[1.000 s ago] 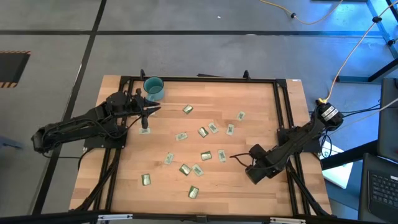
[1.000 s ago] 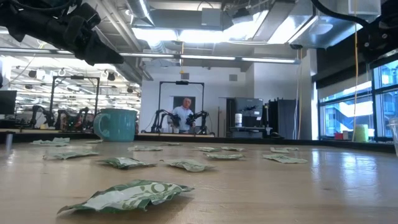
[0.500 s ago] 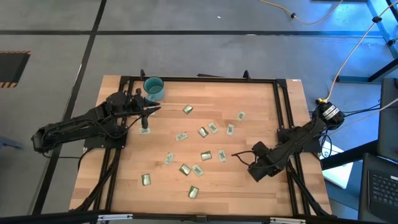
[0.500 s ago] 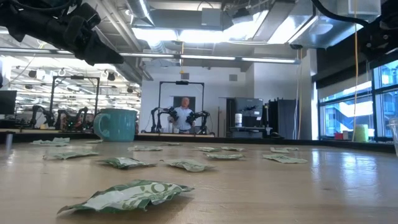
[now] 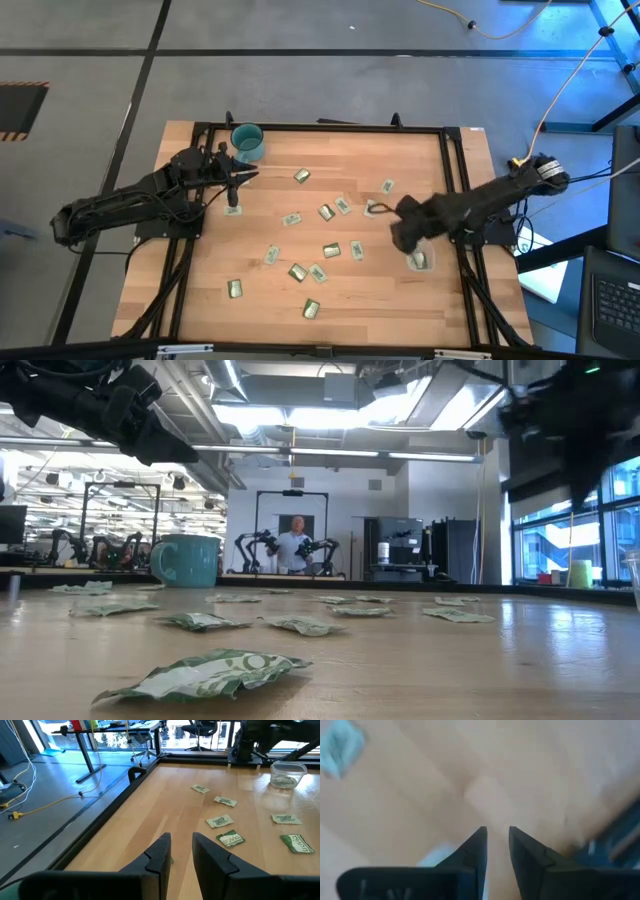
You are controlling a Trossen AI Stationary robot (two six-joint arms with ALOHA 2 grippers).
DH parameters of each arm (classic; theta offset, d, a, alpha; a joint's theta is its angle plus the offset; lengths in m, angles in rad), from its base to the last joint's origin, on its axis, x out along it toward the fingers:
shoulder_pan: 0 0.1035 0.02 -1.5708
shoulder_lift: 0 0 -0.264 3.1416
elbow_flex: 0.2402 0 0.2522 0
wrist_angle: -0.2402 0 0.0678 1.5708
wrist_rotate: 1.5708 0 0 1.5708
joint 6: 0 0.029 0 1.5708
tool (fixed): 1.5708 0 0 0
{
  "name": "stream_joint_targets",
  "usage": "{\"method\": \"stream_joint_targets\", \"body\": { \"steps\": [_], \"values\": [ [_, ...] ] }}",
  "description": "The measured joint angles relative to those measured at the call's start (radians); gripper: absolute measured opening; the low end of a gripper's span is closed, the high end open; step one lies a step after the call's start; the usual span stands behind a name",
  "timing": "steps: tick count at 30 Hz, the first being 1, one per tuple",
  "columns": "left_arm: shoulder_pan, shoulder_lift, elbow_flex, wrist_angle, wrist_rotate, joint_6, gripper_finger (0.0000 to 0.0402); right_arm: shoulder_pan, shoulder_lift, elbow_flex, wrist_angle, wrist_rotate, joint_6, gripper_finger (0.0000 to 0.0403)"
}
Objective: Pick and place items into bin
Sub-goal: Put the white stevia packet into the transparent bin
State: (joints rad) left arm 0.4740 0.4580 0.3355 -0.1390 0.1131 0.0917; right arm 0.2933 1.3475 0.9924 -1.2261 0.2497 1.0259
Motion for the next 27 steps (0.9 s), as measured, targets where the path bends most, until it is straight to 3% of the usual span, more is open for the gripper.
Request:
{"method": "stream_joint_targets", "body": {
  "steps": [7,15,21,27],
  "values": [
    [0.000,0.000,0.000,0.000,0.000,0.000,0.0071,-0.252,0.028,0.001,0.262,0.019,-0.379,0.0074],
    [0.000,0.000,0.000,0.000,0.000,0.000,0.0074,-0.497,0.105,0.001,0.304,0.006,-0.596,0.0062],
    [0.000,0.000,0.000,0.000,0.000,0.000,0.0073,-0.594,0.173,0.001,0.325,-0.004,-0.634,0.0063],
    [0.000,0.000,0.000,0.000,0.000,0.000,0.0073,-0.623,0.239,0.001,0.353,-0.015,-0.697,0.0064]
  ]
}}
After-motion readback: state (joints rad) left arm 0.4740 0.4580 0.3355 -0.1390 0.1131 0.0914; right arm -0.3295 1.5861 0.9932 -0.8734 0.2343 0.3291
